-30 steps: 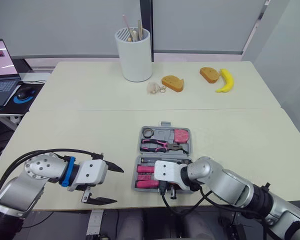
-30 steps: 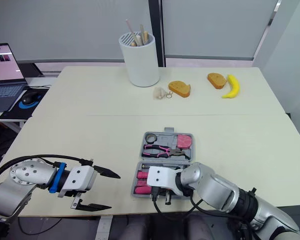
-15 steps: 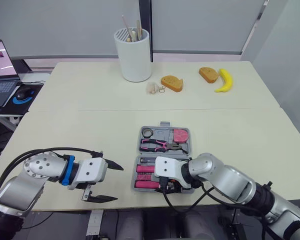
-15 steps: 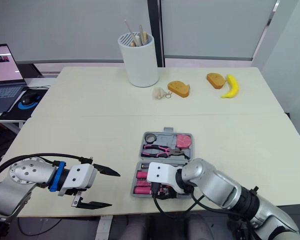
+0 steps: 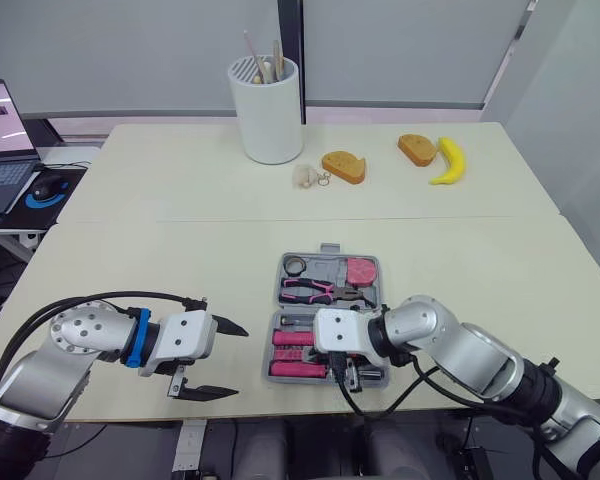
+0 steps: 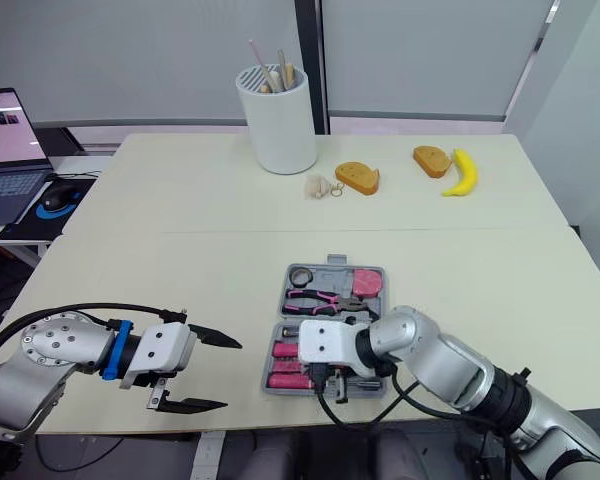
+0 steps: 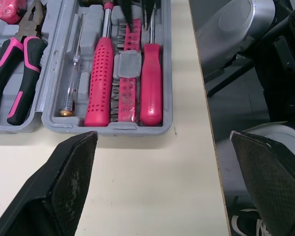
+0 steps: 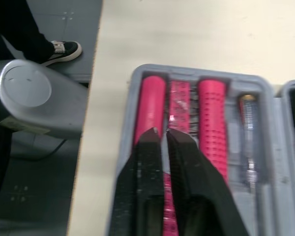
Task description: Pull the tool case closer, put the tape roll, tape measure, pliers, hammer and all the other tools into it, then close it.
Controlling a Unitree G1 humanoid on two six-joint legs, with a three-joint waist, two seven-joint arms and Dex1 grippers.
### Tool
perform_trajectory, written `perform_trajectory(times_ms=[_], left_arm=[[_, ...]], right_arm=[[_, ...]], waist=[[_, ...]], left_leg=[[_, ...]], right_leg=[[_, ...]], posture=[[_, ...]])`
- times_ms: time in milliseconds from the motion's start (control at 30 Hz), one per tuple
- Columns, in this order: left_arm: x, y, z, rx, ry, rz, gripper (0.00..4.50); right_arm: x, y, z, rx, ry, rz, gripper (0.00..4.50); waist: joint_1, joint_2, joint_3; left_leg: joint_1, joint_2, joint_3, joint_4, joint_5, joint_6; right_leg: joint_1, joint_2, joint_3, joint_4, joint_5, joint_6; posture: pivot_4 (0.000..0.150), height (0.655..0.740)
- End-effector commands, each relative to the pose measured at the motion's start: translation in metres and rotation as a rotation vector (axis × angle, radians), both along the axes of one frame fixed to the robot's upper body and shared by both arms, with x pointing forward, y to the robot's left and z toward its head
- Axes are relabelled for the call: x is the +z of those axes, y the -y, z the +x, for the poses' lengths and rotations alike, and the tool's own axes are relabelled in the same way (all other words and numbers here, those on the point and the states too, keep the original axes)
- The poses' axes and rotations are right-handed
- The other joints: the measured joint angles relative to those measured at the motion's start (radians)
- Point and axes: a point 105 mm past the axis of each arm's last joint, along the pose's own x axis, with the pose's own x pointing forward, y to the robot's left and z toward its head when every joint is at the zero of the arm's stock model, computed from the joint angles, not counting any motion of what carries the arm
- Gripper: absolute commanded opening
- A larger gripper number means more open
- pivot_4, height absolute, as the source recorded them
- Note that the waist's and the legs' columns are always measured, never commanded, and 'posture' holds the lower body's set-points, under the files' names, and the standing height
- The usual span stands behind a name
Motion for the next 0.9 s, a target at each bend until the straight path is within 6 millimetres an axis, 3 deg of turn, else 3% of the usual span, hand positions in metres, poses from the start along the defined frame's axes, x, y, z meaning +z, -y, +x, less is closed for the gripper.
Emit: perform_trajectory(times_ms=[33,200,400,467,567,633,733,833,900], left_arm=[[0.007,0.006,0.001,-0.017,0.033,-0.016,4.5],[0.006,0.004,0.002,-0.002,0.038,-0.02,4.5],[0.005,0.001,0.004,0.013,0.05,-0.02,4.5],[0.005,0.0,0.005,0.025,0.051,-0.029,4.5],[0.009,-0.003,0.012,0.116,0.032,-0.092,4.5],[0.013,-0.004,0.023,0.217,0.035,-0.154,4.5],[0.012,-0.008,0.036,0.283,0.065,-0.171,4.5],[0.01,-0.009,0.05,0.339,0.102,-0.21,3.96],[0.003,-0.012,0.058,0.353,0.114,-0.198,3.34]], right_arm=[[-0.003,0.001,-0.002,0.025,0.023,-0.004,0.02],[-0.019,0.008,-0.002,0.025,0.026,-0.057,0.02],[-0.022,0.007,0.001,0.021,0.044,-0.058,0.02],[-0.012,0.002,-0.003,0.044,0.045,-0.005,0.02],[0.023,-0.004,-0.008,0.058,0.051,0.146,0.02],[0.041,0.005,-0.003,0.025,0.081,0.201,0.02],[0.05,0.033,0.006,-0.038,0.125,0.223,0.02],[0.05,0.069,0.019,-0.156,0.169,0.211,0.0],[0.043,0.096,0.029,-0.266,0.181,0.158,0.0]], waist=[[0.0,0.0,0.0],[0.0,0.0,0.0],[-0.001,0.0,0.0],[0.0,0.0,0.0],[0.0,0.0,0.0],[0.001,0.0,0.0],[0.007,-0.002,-0.001],[0.014,-0.002,-0.001],[0.02,-0.002,-0.001]], left_leg=[[0.0,0.0,0.0,0.0,0.0,0.0],[0.0,0.0,0.0,0.0,0.0,0.0],[0.001,0.0,0.0,0.0,0.0,0.0],[0.0,0.0,0.0,0.0,0.0,0.0],[0.0,0.0,0.0,0.0,0.0,0.0],[0.0,0.0,0.0,0.0,0.0,0.0],[0.001,0.0,-0.001,0.001,0.0,0.0],[0.001,-0.001,0.0,0.0,0.0,0.0],[0.001,-0.001,0.0,0.0,0.0,0.0]], right_leg=[[0.0,0.0,0.0,0.0,0.0,0.0],[0.0,0.0,0.0,0.0,0.0,0.0],[0.0,0.0,0.0,0.001,0.0,0.0],[0.0,0.0,0.0,0.001,0.0,0.0],[0.0,0.0,0.0,0.001,0.0,0.0],[0.0,0.0,0.0,0.001,0.0,0.0],[0.002,0.0,-0.001,0.001,0.0,0.0],[0.002,0.0,0.0,-0.001,0.0,0.0],[0.002,-0.001,0.0,-0.001,0.0,0.0]], posture=[[0.15,0.74],[0.15,0.74],[0.15,0.74],[0.15,0.74],[0.15,0.74],[0.15,0.74],[0.15,0.74],[0.15,0.74],[0.15,0.74]])
